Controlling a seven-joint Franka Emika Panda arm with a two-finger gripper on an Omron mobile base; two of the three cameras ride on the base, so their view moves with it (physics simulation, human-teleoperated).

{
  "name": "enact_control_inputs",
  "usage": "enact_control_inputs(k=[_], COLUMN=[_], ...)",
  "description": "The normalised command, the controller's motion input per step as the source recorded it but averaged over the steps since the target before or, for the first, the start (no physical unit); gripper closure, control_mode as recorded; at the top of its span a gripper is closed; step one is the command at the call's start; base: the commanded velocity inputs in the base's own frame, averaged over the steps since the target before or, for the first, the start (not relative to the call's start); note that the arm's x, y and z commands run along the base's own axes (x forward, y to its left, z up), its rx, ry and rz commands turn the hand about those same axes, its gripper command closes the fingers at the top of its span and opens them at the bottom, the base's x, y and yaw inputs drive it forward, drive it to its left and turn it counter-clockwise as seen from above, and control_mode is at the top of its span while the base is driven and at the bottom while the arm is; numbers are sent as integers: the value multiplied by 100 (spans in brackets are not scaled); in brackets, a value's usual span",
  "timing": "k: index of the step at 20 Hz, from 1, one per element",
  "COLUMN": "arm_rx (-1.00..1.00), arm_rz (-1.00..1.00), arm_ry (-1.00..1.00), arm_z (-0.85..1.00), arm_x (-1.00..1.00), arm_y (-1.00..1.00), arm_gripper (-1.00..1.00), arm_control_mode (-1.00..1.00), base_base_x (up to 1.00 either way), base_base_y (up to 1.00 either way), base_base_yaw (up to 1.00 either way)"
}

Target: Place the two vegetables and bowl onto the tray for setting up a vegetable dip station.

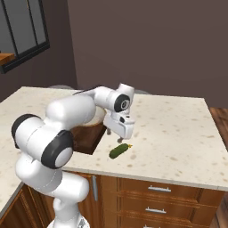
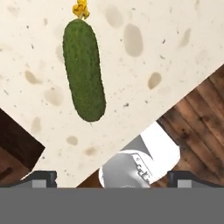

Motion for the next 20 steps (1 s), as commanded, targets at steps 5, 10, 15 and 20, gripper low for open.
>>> enact_control_inputs(k=[5,10,15,20], arm_rx=[-11,-5,-3,0], arm_rz=[-11,-11,-6,0], arm_ry=[0,3,4,2], arm_z=[-25,-23,-23,-22], arm_x=[2,21,25,11], arm_y=[-2,2,2,-7], arm_gripper=[-100,-100,-100,-100], arm_control_mode=[-100,-100,-100,-100], base_base_x=[0,0,0,0], base_base_y=[0,0,0,0], base_base_yaw=[0,0,0,0])
